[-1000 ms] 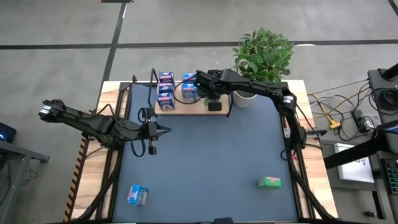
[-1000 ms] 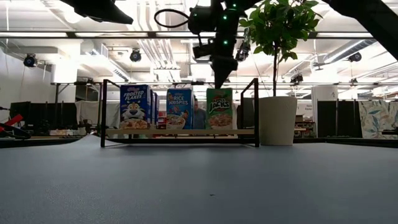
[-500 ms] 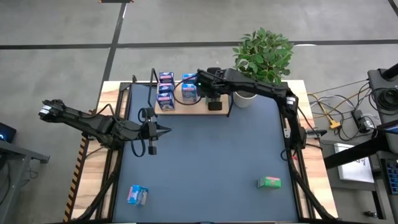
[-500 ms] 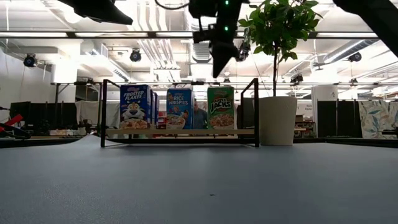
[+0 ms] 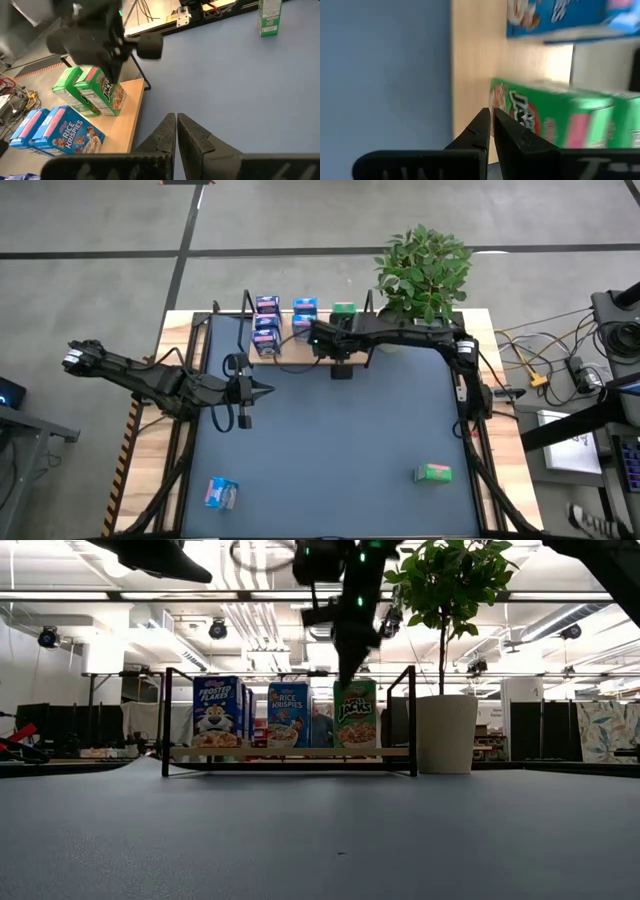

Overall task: Stack cereal on shelf
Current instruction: Put the left green cereal box on the shelf aligned with the other green cereal box

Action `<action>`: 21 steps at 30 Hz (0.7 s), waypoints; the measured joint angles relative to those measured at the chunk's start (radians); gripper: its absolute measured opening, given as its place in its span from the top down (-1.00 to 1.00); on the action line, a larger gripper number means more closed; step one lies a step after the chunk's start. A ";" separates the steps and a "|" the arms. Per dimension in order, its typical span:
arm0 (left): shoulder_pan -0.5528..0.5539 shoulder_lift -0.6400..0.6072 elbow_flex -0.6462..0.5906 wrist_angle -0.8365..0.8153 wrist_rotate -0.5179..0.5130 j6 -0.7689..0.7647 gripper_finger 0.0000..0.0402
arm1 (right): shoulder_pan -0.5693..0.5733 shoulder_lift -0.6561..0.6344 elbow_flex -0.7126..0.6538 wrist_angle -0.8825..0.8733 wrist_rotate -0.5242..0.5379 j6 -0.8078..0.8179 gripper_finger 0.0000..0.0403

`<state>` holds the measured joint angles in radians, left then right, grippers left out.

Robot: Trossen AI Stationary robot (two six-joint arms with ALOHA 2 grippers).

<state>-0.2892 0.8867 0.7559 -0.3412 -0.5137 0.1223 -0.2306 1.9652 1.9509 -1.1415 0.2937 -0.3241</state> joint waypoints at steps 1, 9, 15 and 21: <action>0.000 0.000 0.000 0.000 0.000 0.000 1.00 | 0.000 0.000 -0.027 0.017 0.024 0.000 0.94; 0.000 0.000 0.000 0.000 0.000 0.000 1.00 | -0.037 0.000 -0.173 0.101 0.187 -0.016 0.94; 0.000 0.000 0.000 0.000 0.000 0.000 1.00 | -0.053 0.000 -0.189 0.134 0.188 -0.024 0.94; 0.000 0.000 0.000 0.000 0.000 0.000 1.00 | -0.053 0.000 -0.175 0.154 0.173 -0.028 0.94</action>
<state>-0.2892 0.8867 0.7559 -0.3412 -0.5137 0.1219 -0.2840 1.9656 1.7763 -0.9873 0.4666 -0.3526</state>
